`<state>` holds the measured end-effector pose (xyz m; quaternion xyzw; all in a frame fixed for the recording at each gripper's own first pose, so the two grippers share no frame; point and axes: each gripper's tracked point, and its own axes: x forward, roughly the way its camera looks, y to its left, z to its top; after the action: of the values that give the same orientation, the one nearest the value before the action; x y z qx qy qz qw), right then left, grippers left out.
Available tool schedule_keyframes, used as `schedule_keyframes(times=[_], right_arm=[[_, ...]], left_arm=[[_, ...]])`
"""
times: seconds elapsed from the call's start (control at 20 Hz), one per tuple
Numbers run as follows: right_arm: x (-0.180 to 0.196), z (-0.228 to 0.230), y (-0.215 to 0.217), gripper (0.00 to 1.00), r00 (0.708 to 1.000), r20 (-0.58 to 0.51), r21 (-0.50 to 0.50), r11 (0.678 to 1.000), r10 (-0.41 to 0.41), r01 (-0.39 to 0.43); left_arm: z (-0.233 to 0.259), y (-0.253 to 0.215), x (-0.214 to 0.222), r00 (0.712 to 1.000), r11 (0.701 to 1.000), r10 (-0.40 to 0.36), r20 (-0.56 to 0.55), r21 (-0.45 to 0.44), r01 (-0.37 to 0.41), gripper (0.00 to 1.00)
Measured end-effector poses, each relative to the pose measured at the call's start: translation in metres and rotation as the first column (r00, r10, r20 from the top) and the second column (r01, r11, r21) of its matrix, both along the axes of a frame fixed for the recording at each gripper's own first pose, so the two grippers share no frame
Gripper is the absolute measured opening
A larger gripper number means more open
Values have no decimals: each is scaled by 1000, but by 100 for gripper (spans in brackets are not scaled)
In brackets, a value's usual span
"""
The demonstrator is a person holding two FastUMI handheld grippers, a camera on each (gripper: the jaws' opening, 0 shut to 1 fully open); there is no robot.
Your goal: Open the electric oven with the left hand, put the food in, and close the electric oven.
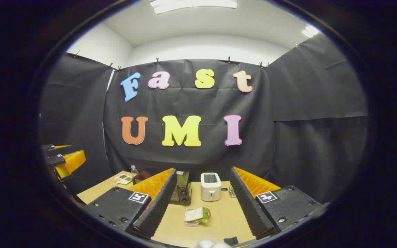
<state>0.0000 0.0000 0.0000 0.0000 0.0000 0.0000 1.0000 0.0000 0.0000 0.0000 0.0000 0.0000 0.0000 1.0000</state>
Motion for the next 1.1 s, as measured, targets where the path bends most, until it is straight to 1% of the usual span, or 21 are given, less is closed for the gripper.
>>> schedule_keyframes(times=[0.05,0.25,0.3,0.35,0.4,0.7,1.1], right_arm=[[1,0,1,99,1000,-1,0,1000,1,-1],[2,1,0,99,1000,3,-5,1000,-5,5],[1,0,0,91,1000,1,-8,1000,-7,7],[1,1,-1,91,1000,2,-10,1000,-8,8],[2,3,-1,98,1000,6,-13,1000,-7,7],[3,1,-1,99,1000,0,-18,1000,-2,2],[10,-1,4,99,1000,3,-26,1000,11,-11]], left_arm=[[2,2,0,1000,1000,2,6,0,-2,93],[4,3,1,1000,1000,-2,10,-2,2,93],[4,4,2,1000,1000,-1,10,-1,1,93],[4,3,2,1000,1000,0,10,-2,0,93],[5,2,2,1000,1000,-4,13,-3,4,93],[5,1,4,1000,1000,-1,11,16,0,93],[-4,3,13,1000,1000,5,5,15,-5,93]])
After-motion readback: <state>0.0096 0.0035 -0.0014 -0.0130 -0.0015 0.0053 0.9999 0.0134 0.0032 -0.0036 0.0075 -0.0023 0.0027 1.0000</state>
